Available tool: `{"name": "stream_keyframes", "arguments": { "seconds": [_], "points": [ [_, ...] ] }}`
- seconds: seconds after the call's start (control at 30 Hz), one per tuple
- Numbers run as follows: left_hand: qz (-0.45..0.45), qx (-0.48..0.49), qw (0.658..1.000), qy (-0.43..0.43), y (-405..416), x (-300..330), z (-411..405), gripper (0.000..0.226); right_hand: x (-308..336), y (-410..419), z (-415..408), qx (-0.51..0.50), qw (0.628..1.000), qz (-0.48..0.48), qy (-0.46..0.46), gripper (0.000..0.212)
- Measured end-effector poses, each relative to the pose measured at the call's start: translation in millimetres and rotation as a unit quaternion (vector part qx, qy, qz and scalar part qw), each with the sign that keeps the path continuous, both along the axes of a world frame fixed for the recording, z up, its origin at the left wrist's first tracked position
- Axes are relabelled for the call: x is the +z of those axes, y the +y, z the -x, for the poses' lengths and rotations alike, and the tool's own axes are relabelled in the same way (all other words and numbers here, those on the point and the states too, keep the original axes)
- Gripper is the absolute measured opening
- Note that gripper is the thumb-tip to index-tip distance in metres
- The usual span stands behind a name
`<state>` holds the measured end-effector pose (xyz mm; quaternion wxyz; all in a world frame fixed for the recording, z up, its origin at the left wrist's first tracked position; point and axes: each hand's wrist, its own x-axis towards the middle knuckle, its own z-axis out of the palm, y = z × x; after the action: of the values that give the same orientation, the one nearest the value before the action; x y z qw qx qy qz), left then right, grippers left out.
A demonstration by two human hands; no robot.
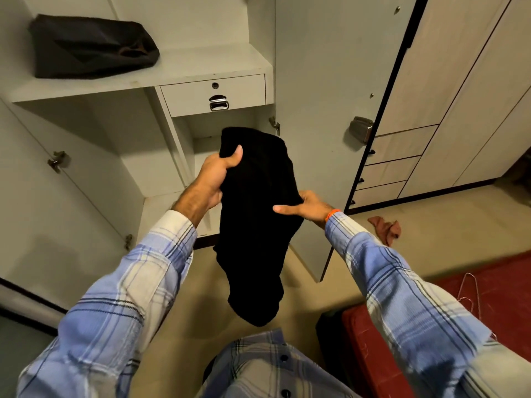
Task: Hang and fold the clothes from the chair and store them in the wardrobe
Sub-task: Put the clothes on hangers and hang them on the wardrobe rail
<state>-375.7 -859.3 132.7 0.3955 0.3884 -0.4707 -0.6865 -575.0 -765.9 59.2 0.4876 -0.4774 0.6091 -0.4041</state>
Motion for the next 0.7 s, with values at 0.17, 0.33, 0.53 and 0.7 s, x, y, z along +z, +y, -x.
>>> {"name": "stream_keyframes", "arguments": {
  "seconds": [0.17, 0.33, 0.53, 0.7],
  "points": [
    [-0.045, 0.027, 0.997, -0.050, -8, 0, -10, 0.041, 3, 6, -7, -0.047, 0.984, 0.020, -0.170, 0.020],
    [-0.091, -0.011, 0.996, -0.010, -12, -2, -25, 0.046, 16, 9, -15, -0.041, 0.961, 0.006, -0.273, 0.038],
    [0.012, -0.148, 0.969, -0.199, 5, -39, -44, 0.082, 30, 3, -30, -0.085, 0.933, 0.037, -0.348, 0.037],
    [-0.041, -0.140, 0.976, -0.159, 24, -84, -44, 0.017, 30, 6, -18, -0.119, 0.949, 0.041, -0.289, 0.032]
  ]
}}
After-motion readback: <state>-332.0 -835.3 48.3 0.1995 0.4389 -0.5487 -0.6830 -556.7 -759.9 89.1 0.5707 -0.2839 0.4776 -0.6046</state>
